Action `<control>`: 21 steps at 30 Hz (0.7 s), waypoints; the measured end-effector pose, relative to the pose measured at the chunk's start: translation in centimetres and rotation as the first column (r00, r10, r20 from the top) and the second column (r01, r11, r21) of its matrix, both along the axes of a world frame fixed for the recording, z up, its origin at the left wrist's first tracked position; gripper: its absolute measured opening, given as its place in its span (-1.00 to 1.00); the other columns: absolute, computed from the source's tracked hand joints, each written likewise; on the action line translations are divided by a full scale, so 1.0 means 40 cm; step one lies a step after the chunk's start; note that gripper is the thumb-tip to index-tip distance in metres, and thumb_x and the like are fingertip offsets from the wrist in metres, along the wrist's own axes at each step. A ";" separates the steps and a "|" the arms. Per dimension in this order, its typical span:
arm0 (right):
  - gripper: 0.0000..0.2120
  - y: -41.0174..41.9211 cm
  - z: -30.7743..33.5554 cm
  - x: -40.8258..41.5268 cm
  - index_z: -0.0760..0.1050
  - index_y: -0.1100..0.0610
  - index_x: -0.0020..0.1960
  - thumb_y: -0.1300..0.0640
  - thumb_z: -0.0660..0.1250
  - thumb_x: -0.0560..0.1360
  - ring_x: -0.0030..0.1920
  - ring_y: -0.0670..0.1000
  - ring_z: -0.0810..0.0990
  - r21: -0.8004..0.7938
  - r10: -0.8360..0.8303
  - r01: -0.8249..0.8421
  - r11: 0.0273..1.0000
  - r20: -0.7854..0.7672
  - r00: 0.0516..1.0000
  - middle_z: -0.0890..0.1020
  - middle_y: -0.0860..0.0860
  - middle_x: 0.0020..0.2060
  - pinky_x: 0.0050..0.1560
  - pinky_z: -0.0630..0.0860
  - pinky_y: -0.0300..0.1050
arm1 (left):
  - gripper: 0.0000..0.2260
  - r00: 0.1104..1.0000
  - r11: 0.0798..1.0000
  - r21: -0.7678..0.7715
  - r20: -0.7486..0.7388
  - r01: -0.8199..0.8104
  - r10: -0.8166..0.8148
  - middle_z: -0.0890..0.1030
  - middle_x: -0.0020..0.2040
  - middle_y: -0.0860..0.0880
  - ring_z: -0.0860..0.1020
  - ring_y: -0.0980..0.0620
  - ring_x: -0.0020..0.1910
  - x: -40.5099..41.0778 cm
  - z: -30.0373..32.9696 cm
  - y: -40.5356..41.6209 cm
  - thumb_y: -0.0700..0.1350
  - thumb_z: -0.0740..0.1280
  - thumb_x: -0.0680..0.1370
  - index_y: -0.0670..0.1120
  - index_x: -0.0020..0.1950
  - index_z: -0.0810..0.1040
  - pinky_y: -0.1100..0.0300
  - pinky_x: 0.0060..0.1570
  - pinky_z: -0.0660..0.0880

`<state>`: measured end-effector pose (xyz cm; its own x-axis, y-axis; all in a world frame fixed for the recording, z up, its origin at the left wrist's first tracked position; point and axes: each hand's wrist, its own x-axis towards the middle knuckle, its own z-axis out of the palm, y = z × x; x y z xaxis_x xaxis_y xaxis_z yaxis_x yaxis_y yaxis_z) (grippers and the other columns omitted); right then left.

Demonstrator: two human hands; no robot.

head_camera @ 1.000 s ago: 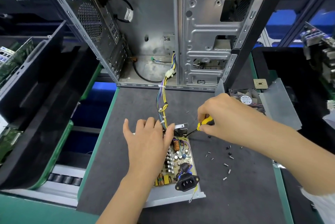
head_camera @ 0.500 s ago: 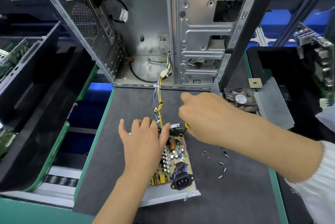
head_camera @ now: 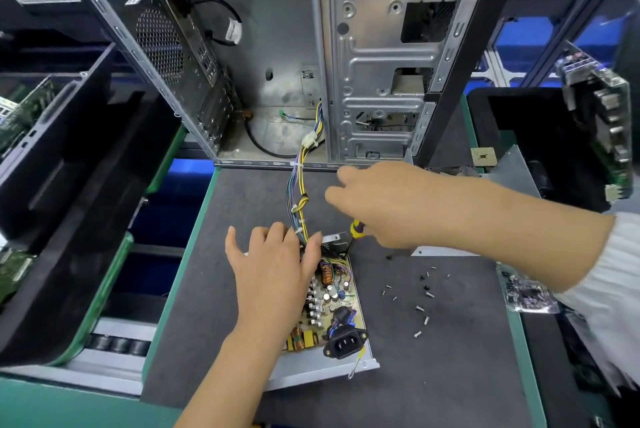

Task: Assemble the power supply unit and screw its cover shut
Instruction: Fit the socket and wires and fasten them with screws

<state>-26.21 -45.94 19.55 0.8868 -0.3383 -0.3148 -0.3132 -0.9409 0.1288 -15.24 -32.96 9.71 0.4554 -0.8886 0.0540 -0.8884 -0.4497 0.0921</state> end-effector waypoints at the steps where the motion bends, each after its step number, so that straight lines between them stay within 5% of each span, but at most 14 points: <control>1: -0.83 -0.003 -0.001 0.000 0.28 0.11 -0.08 0.16 0.29 0.52 -0.44 -0.01 0.23 -0.042 0.018 -0.017 0.999 0.006 1.000 0.21 0.02 -0.28 -0.50 0.07 -0.16 | -0.54 0.999 1.000 0.006 -0.035 -0.013 0.013 0.55 -0.24 -0.02 0.55 -0.11 -0.08 -0.001 0.002 0.000 0.16 0.03 0.60 -0.09 -0.25 0.54 -0.29 0.36 0.20; 5: -0.59 0.012 -0.015 0.006 0.17 0.12 -0.34 -0.02 0.18 0.61 -0.30 0.07 0.39 -0.240 0.098 -0.090 0.967 0.023 0.995 0.35 -0.01 -0.40 -0.42 0.18 -0.18 | -0.62 0.952 0.971 -0.200 -0.297 -0.133 0.069 0.42 -0.05 0.01 0.48 -0.11 0.06 0.007 0.012 0.003 0.19 0.31 0.51 -0.14 0.01 0.45 -0.17 0.42 0.18; 7: -0.68 0.014 -0.014 -0.001 0.35 0.13 -0.17 -0.11 0.17 0.59 -0.21 0.11 0.53 -0.192 0.049 -0.046 0.980 0.015 0.999 0.45 0.01 -0.27 -0.47 0.10 -0.18 | -0.50 0.925 0.876 -0.451 -0.380 -0.170 -0.016 0.33 0.08 -0.03 0.42 -0.11 0.16 0.014 0.038 0.004 0.02 0.50 0.43 -0.24 0.18 0.41 -0.02 0.33 0.31; 9: -0.70 0.013 -0.006 -0.011 0.29 0.15 0.07 -0.04 0.29 0.54 -0.27 0.11 0.52 -0.048 -0.028 0.028 0.998 -0.001 1.000 0.43 0.08 -0.12 -0.51 0.09 -0.14 | -0.58 0.924 0.785 -0.617 -0.331 -0.059 -0.190 0.34 0.15 -0.04 0.37 0.06 0.21 0.008 0.067 0.005 -0.17 0.47 0.47 -0.20 0.22 0.38 0.26 0.28 0.28; 12: -0.73 0.018 0.012 -0.019 0.24 0.15 0.05 0.32 0.27 0.44 -0.45 0.01 0.31 0.096 -0.035 0.035 0.995 0.002 0.999 0.27 0.12 -0.01 -0.53 0.13 -0.11 | -0.53 0.809 0.826 -0.552 -0.429 0.118 -0.403 0.45 0.10 0.12 0.41 0.16 0.19 -0.010 0.094 -0.011 -0.27 0.40 0.44 0.07 0.23 0.33 0.37 0.19 0.31; 14: -0.75 0.019 0.018 -0.020 0.34 0.19 0.13 0.30 0.25 0.47 -0.39 0.02 0.34 0.083 -0.013 0.011 0.996 0.019 1.000 0.35 0.11 0.02 -0.50 0.18 -0.13 | -0.33 0.731 0.882 -0.453 -0.557 0.129 -0.393 0.47 0.11 0.26 0.41 0.06 0.26 -0.018 0.096 -0.022 -0.28 0.45 0.40 0.23 0.28 0.18 0.40 0.25 0.25; 17: -0.83 0.032 0.013 -0.020 0.44 0.15 0.10 0.08 0.18 0.59 -0.10 0.15 0.57 -0.032 -0.006 0.008 0.999 0.057 0.998 0.53 0.08 0.00 -0.38 0.24 -0.11 | -0.16 0.686 0.913 -0.388 -0.631 0.127 -0.363 0.51 0.04 0.44 0.37 -0.12 0.37 -0.022 0.072 -0.039 -0.28 0.53 0.35 0.06 0.45 0.11 0.02 0.50 0.11; 19: -0.80 0.052 0.002 -0.015 0.45 0.14 -0.06 0.07 0.13 0.61 -0.14 0.11 0.54 -0.092 -0.041 0.048 0.995 0.073 0.996 0.57 0.03 -0.05 -0.40 0.15 -0.12 | -0.23 0.677 0.913 -0.396 -0.647 0.095 -0.351 0.39 -0.01 0.64 0.25 -0.22 0.47 -0.037 0.058 -0.054 -0.23 0.55 0.35 -0.04 0.45 0.22 -0.16 0.50 0.08; 21: -0.81 0.066 0.000 -0.012 0.41 0.13 -0.06 0.07 0.10 0.62 -0.25 0.08 0.45 -0.088 -0.084 0.095 0.992 0.130 0.988 0.49 0.00 -0.20 -0.45 0.09 -0.14 | -0.37 0.686 0.902 -0.433 -0.653 0.010 -0.321 0.41 -0.06 0.64 0.18 -0.17 0.51 -0.050 0.049 -0.064 -0.16 0.51 0.36 0.04 0.37 0.34 -0.15 0.51 0.08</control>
<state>-26.71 -43.30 19.55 0.8821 -0.4409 -0.1659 -0.4149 -0.8939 0.1697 -17.25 -35.53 11.67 0.3426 -0.9317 0.1208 -0.5474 -0.0934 0.8316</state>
